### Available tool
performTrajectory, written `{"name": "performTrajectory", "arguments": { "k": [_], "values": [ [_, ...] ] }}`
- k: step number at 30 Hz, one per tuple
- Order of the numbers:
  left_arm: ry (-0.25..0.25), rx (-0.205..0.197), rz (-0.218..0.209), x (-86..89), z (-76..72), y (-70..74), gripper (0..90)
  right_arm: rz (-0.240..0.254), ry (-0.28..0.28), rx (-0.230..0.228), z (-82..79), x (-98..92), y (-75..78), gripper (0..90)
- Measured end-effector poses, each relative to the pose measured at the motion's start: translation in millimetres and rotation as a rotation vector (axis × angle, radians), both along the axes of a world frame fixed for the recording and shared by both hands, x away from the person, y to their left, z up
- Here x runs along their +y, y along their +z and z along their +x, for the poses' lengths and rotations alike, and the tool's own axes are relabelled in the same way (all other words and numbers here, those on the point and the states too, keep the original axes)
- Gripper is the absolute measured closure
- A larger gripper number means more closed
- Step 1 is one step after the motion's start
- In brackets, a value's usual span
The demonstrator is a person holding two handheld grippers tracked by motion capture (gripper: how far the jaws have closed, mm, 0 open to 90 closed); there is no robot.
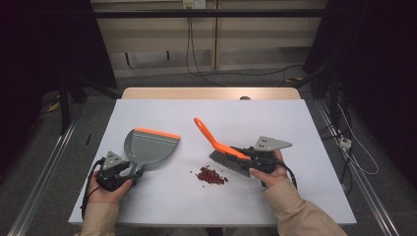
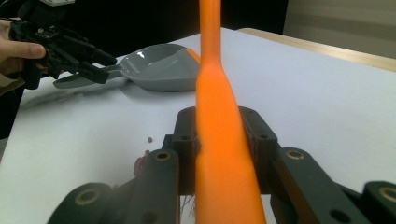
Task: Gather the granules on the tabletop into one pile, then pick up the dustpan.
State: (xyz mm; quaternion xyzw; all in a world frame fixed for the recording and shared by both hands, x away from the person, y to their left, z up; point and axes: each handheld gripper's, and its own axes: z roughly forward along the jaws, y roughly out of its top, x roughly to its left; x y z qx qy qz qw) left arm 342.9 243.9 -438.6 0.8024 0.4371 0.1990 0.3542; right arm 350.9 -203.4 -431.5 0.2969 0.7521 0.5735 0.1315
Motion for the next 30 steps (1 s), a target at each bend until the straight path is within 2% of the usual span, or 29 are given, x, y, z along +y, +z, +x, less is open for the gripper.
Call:
{"name": "performTrajectory", "arguments": {
  "k": [2, 6, 8, 14, 21, 24, 27, 29, 30],
  "values": [
    [-0.001, 0.005, 0.004, -1.4, 0.7, -1.4, 57.5, 0.001, 0.001, -0.002, -0.7, -0.4, 0.3, 71.1],
    [0.019, 0.005, 0.044, -2.3, 3.2, -2.0, 61.1, 0.002, -0.006, -0.002, -0.7, -1.9, 0.2, 71.1],
    [0.018, 0.003, 0.04, -1.3, 4.8, -1.9, 62.0, 0.001, -0.007, -0.001, -0.5, -1.8, -0.1, 71.1],
    [0.001, -0.021, -0.04, 9.5, 5.8, 5.9, 62.6, 0.001, -0.014, -0.004, -0.4, -1.5, 0.0, 71.1],
    [-0.053, -0.051, -0.098, 17.9, -2.7, 21.5, 62.8, 0.013, -0.041, 0.002, -1.0, -3.2, 0.3, 71.1],
    [-0.083, -0.052, -0.088, 17.3, -4.0, 22.5, 62.8, 0.014, -0.044, 0.002, -1.3, -2.8, -0.3, 71.1],
    [-0.087, -0.033, -0.08, 16.1, -2.1, 16.8, 62.5, 0.015, -0.039, 0.004, -1.8, -1.9, -0.9, 71.1],
    [-0.098, -0.006, -0.052, 14.5, -1.3, 10.7, 62.3, 0.007, -0.04, 0.009, -1.9, -0.9, -1.7, 71.1],
    [-0.103, 0.0, -0.052, 15.1, -1.4, 8.0, 62.2, 0.007, -0.039, 0.01, -1.7, -0.7, -2.0, 71.1]
  ]
}}
